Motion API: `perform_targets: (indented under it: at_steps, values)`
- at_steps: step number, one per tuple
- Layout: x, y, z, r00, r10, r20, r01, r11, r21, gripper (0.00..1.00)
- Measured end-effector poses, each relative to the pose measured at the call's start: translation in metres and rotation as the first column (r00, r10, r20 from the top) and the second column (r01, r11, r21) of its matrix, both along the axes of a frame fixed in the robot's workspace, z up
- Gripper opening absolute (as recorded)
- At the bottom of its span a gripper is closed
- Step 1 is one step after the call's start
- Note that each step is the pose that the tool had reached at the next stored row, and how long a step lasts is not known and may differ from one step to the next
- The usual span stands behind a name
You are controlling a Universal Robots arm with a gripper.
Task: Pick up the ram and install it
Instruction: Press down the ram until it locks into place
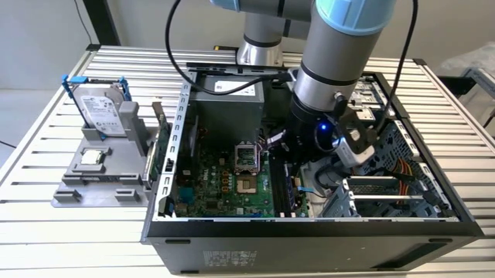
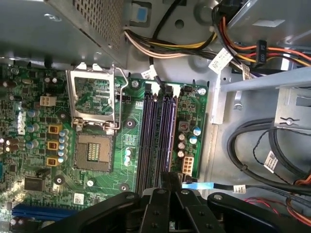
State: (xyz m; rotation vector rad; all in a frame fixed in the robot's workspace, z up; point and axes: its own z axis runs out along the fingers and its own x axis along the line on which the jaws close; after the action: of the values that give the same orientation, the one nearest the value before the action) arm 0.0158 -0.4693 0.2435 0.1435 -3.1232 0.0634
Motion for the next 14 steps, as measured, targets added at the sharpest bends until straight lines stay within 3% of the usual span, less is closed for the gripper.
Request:
perform_targets:
  at_steps: [4, 7, 14]
  values:
    - [0.0, 0.0, 0.0, 0.9992, 0.041, 0.0, -0.041, 0.9992, -0.0001, 0.0]
    - [0.0, 0.0, 0.0, 0.9957, 0.093, 0.0, -0.093, 0.9957, 0.0, 0.0]
    - [0.0, 0.0, 0.0, 0.978, 0.209, 0.0, -0.209, 0.978, 0.0, 0.0]
